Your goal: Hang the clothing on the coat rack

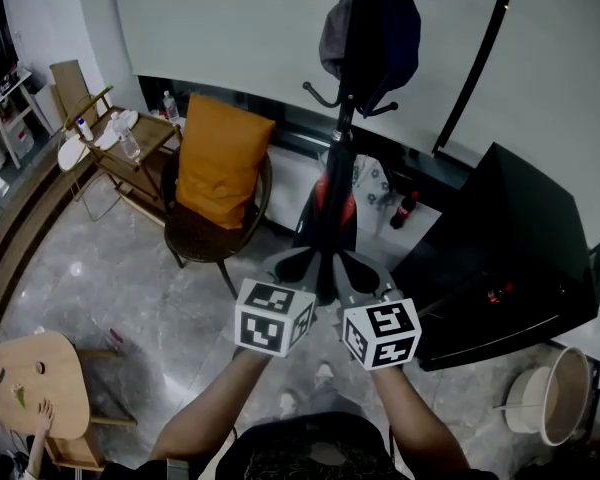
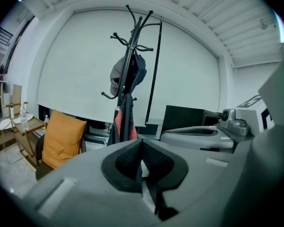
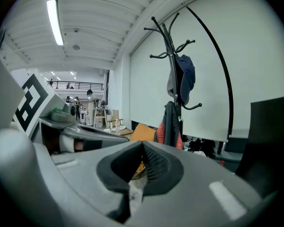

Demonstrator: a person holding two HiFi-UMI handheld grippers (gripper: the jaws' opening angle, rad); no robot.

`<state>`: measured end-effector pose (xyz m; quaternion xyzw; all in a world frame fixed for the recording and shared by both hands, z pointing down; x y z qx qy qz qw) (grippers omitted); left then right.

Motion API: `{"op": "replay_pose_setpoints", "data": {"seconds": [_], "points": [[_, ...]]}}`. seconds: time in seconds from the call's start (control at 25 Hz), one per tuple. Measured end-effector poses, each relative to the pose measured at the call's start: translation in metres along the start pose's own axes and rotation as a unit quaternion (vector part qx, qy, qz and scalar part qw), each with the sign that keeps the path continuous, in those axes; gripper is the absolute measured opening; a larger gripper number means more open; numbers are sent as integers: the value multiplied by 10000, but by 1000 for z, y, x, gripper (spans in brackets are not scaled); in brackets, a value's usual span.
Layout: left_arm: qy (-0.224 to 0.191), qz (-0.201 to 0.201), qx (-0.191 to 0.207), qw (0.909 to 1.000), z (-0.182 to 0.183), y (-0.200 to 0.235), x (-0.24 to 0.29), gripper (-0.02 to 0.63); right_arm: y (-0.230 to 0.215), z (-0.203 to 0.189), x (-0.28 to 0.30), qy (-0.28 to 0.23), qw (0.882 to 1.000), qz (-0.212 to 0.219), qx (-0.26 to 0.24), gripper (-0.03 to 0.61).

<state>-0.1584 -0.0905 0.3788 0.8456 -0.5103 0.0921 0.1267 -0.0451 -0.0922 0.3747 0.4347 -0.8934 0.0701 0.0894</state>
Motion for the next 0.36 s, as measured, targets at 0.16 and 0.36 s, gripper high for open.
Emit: {"op": "replay_pose_setpoints", "data": {"seconds": [0.16,0.36], "points": [[-10,-61,17,10000,-4,-2,-7,6,5,-3,-6,27,10000,-22,-29,2],[-17,-92,23,10000,-6,1,-10,6,11,-5,-7,50,10000,4,-77,2]]}}
Point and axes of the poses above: the fingertips, and each gripper's own axes: x forward along the fingers, y to its left, z out of its top, the point moved 7 cm from there along -x, backward along the fingers, and after that the axes turned 2 degrees about x, right-handed, at the moved point
